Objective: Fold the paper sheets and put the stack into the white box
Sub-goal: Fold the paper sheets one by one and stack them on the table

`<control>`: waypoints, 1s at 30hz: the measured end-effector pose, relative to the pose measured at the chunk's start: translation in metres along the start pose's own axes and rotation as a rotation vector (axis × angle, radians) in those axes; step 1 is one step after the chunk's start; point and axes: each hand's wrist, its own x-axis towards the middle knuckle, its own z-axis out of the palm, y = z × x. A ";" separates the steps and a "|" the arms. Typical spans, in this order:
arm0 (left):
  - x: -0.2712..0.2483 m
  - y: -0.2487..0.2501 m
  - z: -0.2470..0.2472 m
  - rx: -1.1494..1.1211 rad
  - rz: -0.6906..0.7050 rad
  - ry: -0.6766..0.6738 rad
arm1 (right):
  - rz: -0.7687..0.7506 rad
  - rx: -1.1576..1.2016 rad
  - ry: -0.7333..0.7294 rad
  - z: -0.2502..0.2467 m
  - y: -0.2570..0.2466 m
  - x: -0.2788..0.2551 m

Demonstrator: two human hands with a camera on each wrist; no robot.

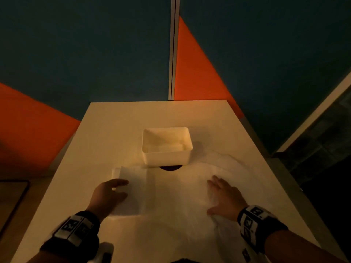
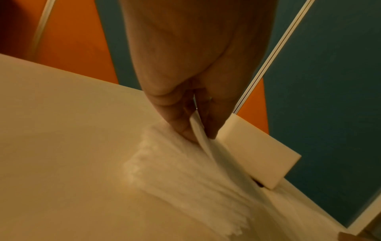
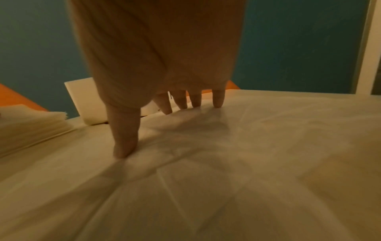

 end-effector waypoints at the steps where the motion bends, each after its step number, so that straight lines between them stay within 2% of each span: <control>1: 0.000 -0.002 0.000 0.025 -0.001 0.002 | -0.007 0.001 0.013 0.000 0.000 0.000; 4: 0.000 -0.006 0.001 0.100 0.016 0.015 | -0.043 -0.010 0.076 0.000 -0.001 -0.002; 9: 0.002 -0.008 0.001 0.122 0.052 0.043 | -0.080 0.188 0.223 -0.001 0.000 -0.006; 12: 0.006 -0.009 0.001 0.106 0.040 0.055 | -0.069 0.223 0.294 -0.001 0.002 -0.004; 18: 0.015 -0.017 0.002 0.118 0.062 0.129 | -0.040 0.257 0.306 -0.002 0.005 -0.002; 24: 0.018 -0.017 0.001 0.262 0.077 0.119 | -0.033 0.339 0.309 -0.004 0.006 -0.002; 27: 0.013 -0.008 0.004 0.506 0.139 0.169 | 0.008 0.472 0.382 -0.018 0.004 -0.003; 29: 0.007 0.010 0.009 0.517 0.268 0.195 | 0.020 0.571 0.445 -0.037 -0.001 -0.005; 30: 0.003 0.022 0.012 0.431 0.319 0.164 | 0.016 0.623 0.478 -0.047 -0.005 -0.007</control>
